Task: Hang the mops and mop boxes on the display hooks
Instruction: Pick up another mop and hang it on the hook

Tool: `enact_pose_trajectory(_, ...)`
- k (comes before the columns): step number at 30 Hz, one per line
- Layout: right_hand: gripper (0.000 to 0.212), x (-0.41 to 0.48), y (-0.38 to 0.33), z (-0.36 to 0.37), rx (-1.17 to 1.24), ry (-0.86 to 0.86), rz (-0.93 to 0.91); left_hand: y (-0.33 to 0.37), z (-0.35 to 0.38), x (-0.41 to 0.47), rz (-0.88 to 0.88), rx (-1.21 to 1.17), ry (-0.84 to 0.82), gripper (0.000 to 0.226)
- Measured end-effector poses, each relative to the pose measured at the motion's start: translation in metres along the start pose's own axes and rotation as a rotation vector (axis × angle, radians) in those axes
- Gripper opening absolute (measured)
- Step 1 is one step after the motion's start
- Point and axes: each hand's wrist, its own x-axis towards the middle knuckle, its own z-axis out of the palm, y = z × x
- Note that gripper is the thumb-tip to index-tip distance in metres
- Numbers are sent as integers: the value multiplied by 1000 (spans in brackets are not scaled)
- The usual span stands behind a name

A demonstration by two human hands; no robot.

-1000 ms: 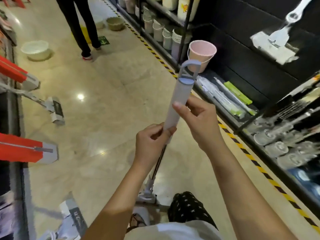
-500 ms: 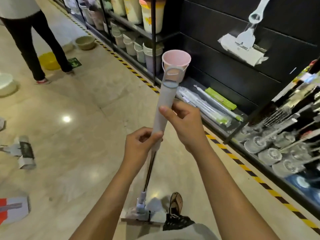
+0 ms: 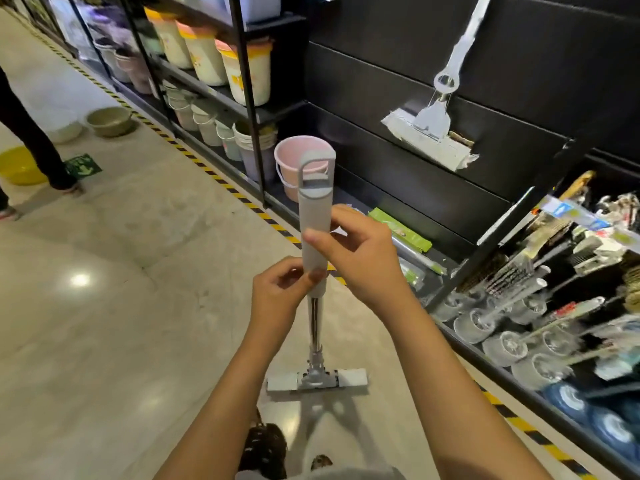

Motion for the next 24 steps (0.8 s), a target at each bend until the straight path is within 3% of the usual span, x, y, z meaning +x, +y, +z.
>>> enact_pose_trajectory(6, 20, 65, 30, -29, -101, 147, 10, -19, 27, 93, 2, -42, -154, 11)
enact_pose_trajectory(10, 26, 122, 42, -51, -135, 309, 26, -21, 49, 171, 4, -33, -271, 25)
enact_pose_trajectory(24, 15, 299, 52, -88, -180, 736, -6, 17, 85, 379, 87, -125, -607, 34)
